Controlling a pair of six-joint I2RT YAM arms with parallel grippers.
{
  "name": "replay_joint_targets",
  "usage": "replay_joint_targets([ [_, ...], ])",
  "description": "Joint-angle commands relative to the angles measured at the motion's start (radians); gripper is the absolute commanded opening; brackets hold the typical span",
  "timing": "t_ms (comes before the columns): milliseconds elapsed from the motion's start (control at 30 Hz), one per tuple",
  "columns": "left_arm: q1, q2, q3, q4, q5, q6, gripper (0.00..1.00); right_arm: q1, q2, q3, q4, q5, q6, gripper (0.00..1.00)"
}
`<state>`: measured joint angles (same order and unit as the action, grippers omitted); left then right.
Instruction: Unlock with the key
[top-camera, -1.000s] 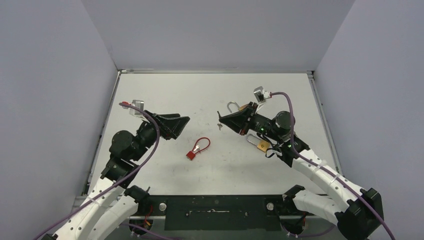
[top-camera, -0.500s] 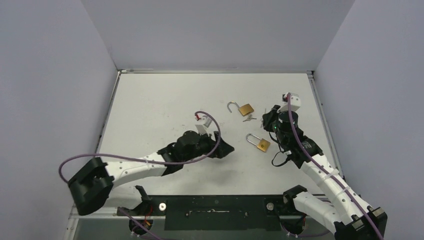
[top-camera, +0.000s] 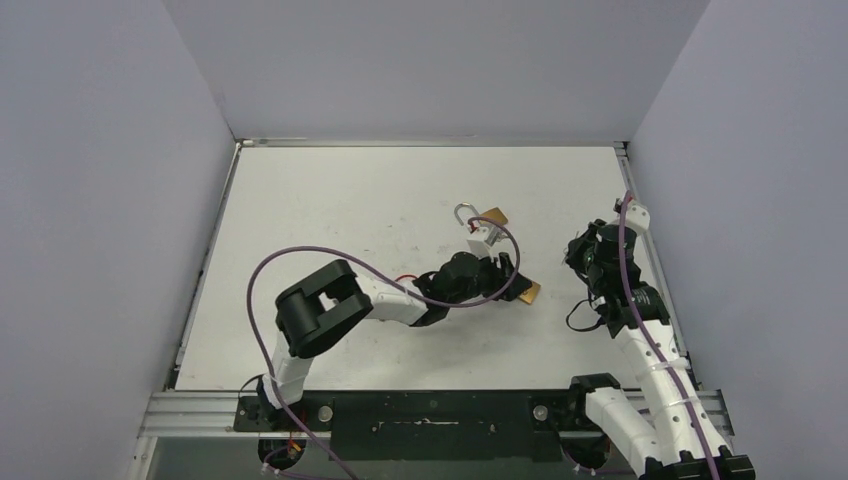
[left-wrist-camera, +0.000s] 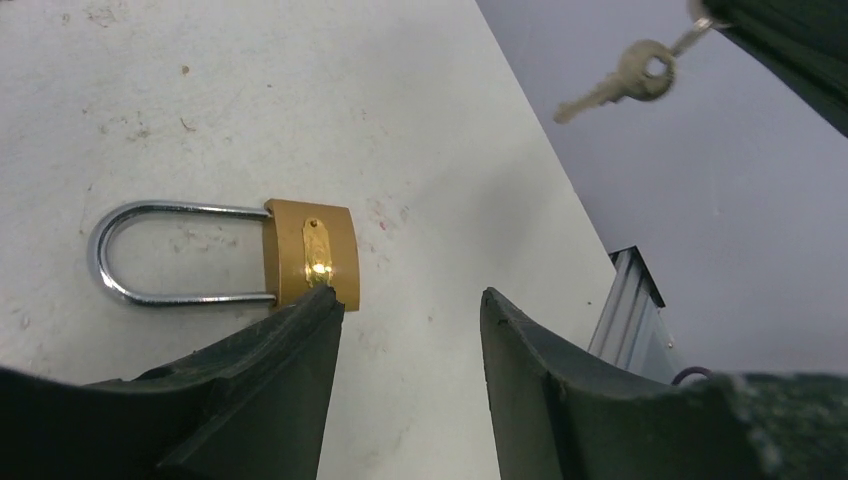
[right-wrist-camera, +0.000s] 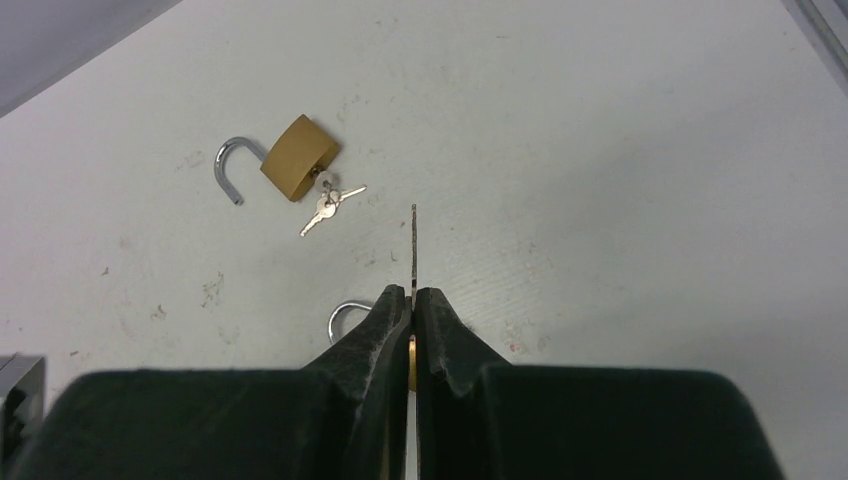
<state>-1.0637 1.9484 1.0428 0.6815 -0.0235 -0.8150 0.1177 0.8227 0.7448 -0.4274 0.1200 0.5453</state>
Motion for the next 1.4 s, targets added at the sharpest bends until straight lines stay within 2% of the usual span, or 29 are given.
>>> replay_joint_targets([
  [0, -0.006, 0.128, 0.142, 0.092, -0.01, 0.021, 0.5, -0.016, -0.032, -0.011, -0.016, -0.075, 0.014, 0.0],
  [233, -0.013, 0.223, 0.274, -0.151, -0.162, 0.053, 0.5, -0.022, -0.044, -0.026, -0.035, -0.134, 0.021, 0.0],
  [567, -0.017, 0.332, 0.455, -0.61, -0.239, 0.06, 0.49, -0.028, -0.044, -0.025, -0.047, -0.126, 0.027, 0.0],
  [733, -0.009, 0.245, 0.354, -0.641, -0.226, 0.122, 0.47, -0.029, -0.034, -0.015, -0.048, -0.13, 0.033, 0.0],
  [1000, 0.071, 0.036, 0.094, -0.61, -0.168, 0.18, 0.47, -0.029, -0.018, -0.018, -0.033, -0.158, 0.068, 0.0],
  [1367, 0.176, -0.148, -0.131, -0.584, -0.131, 0.186, 0.47, -0.029, 0.014, -0.026, 0.006, -0.195, 0.106, 0.0],
])
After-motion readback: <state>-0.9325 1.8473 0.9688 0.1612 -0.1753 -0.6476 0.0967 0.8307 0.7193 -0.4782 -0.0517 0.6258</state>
